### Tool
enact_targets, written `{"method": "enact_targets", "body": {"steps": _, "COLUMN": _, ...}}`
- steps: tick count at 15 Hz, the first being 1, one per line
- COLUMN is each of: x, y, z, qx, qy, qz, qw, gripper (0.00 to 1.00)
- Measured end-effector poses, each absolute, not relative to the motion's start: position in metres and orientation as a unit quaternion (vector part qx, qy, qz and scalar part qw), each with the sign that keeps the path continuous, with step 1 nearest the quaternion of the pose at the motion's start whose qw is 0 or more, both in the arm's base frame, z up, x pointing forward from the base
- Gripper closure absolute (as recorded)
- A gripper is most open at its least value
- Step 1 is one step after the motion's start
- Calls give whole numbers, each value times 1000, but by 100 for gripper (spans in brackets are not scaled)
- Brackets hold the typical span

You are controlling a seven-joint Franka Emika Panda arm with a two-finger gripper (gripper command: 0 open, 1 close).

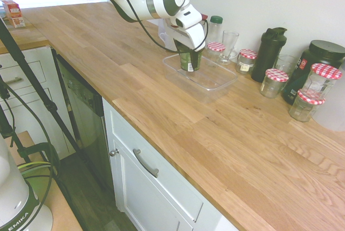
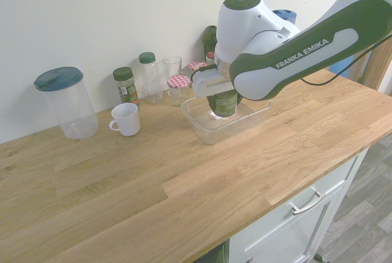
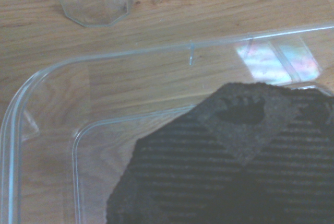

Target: Put the cereal into the container

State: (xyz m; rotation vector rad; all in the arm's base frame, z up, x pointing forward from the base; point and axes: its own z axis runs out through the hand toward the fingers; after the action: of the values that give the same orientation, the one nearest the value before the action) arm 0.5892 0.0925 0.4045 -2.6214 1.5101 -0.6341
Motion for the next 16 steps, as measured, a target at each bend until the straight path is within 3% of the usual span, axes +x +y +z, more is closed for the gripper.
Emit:
{"method": "enact_targets", "body": {"steps": 14, "x": 641, "y": 86, "z": 353, "qx": -850, "qy": 494, "qz": -180, "qw": 25, "gripper": 100}}
{"method": "enact_targets", "body": {"steps": 15, "x": 643, "y": 84, "z": 351, "qx": -850, "qy": 495, "qz": -180, "qw": 25, "gripper": 0}}
{"method": "enact_targets", "body": {"steps": 16, "x": 645, "y": 82, "z": 349, "qx": -850, "qy": 496, "qz": -178, "qw": 26, "gripper": 0}}
